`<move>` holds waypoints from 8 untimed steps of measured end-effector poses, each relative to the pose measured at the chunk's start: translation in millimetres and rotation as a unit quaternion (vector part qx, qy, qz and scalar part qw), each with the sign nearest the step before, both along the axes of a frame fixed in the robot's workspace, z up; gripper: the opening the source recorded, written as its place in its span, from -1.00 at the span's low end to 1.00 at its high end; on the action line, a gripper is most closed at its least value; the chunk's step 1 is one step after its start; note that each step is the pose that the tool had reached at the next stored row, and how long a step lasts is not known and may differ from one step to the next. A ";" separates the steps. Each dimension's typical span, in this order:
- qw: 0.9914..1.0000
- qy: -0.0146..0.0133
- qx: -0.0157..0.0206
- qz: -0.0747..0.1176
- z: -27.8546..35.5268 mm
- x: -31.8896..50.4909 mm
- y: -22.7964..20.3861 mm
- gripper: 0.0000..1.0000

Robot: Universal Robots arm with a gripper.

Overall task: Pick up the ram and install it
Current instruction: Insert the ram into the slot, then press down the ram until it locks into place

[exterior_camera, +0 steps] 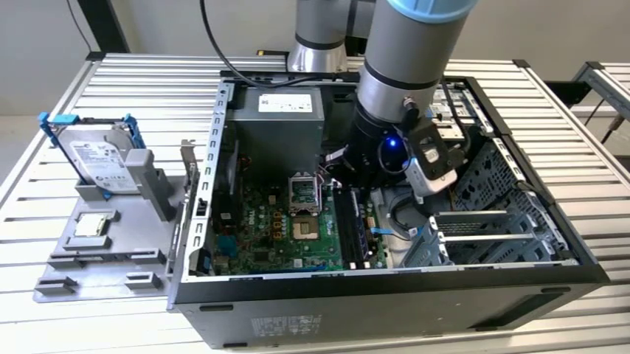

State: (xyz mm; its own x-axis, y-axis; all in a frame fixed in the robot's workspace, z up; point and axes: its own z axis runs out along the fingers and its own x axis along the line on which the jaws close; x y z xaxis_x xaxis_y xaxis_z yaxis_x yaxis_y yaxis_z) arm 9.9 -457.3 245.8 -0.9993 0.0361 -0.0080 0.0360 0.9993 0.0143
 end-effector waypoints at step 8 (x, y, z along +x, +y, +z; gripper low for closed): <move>1.000 0.001 0.012 0.000 1.1 0.5 -1.1 -1.00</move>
